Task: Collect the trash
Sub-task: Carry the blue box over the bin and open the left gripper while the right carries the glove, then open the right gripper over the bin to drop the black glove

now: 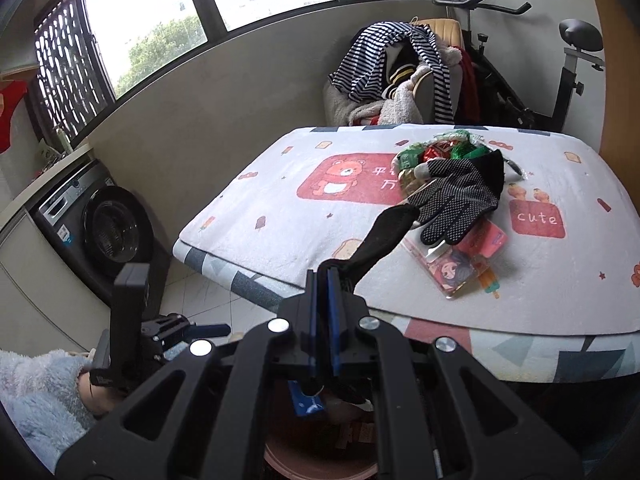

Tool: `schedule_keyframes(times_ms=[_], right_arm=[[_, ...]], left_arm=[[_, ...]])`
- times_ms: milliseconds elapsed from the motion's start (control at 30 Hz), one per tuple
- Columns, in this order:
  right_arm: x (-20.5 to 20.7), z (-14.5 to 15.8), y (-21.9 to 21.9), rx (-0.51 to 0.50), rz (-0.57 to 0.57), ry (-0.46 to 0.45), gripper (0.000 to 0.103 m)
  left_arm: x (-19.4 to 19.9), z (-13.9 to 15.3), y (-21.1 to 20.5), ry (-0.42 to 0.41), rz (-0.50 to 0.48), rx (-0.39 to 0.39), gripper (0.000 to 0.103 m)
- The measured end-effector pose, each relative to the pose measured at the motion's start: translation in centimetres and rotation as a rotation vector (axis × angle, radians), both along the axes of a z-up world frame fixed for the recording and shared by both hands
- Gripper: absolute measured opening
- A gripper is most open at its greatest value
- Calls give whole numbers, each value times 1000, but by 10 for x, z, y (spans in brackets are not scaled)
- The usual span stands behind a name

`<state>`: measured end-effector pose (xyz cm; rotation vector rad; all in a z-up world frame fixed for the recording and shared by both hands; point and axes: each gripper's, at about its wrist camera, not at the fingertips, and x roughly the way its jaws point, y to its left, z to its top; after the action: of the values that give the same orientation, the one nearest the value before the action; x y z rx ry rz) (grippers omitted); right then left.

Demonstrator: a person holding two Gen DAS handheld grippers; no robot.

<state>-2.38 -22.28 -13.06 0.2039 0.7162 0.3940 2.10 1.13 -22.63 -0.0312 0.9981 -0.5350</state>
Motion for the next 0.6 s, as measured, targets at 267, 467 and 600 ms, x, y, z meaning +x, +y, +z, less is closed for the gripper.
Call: schedule_keyframes(times_ms=[267,467,600], right_arm=[[-10,-51,32,11,122,116,9],[-8,-109,56,-1,161,266,9],[-8,-136,55,-6,139,335,9]], left_arm=[[-7,23,40,-107,108,-6,94],[-15,16,57,-125,159,2,94],[-22,5,62,-127,193,11,94]])
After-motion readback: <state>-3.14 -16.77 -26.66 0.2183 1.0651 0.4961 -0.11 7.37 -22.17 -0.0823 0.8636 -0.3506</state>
